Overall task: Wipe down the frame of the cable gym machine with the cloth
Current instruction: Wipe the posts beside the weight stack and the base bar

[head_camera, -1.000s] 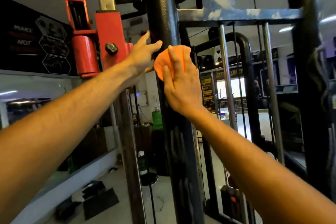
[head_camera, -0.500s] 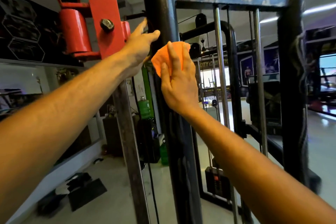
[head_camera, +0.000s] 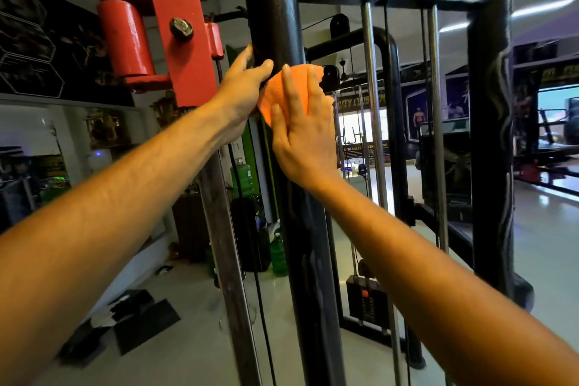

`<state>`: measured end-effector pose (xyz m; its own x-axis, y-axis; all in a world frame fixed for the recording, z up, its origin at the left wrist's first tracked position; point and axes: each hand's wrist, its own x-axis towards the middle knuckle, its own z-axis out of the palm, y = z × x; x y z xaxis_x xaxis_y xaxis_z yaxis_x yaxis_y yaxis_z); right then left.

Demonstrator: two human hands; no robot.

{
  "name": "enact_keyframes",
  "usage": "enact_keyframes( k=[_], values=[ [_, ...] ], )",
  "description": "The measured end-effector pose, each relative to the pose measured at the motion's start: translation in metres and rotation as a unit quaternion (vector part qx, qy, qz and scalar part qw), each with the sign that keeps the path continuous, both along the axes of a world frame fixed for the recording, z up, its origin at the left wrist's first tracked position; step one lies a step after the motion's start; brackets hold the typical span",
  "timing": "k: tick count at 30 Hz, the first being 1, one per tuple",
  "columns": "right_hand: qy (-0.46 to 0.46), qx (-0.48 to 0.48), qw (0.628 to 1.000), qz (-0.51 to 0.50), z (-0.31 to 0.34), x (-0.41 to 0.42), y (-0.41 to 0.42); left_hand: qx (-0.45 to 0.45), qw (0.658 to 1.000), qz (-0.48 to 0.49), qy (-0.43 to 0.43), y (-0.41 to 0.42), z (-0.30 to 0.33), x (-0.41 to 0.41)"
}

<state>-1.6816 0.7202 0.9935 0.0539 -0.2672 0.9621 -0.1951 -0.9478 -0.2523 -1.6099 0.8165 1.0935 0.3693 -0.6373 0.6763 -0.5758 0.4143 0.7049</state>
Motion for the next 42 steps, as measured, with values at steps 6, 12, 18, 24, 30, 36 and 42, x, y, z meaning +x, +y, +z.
enact_keyframes(
  k=[6,12,18,24,30,36,42],
  values=[
    [0.017,0.006,1.000,0.017,-0.096,-0.001,0.008,0.015,1.000,-0.005,0.007,0.004,-0.012,0.001],
    [0.015,0.029,0.999,0.033,-0.021,-0.007,0.004,0.021,1.000,-0.010,0.005,0.004,-0.015,0.003],
    [0.016,0.024,0.999,0.022,-0.088,-0.003,0.010,0.021,0.999,-0.006,0.031,-0.001,-0.020,0.010],
    [0.024,0.053,0.996,0.062,-0.067,-0.012,0.008,0.037,0.998,-0.010,0.044,0.006,-0.023,0.006],
    [0.016,0.040,0.998,0.055,-0.049,-0.012,0.009,0.025,0.998,-0.011,0.058,0.006,-0.026,0.005],
    [0.072,0.075,0.994,0.039,-0.137,-0.019,0.019,0.038,0.997,-0.021,0.063,0.006,-0.030,0.009],
    [0.022,0.044,0.998,0.047,-0.024,-0.013,0.007,0.045,0.997,-0.007,0.054,0.009,-0.028,0.009]
  ],
)
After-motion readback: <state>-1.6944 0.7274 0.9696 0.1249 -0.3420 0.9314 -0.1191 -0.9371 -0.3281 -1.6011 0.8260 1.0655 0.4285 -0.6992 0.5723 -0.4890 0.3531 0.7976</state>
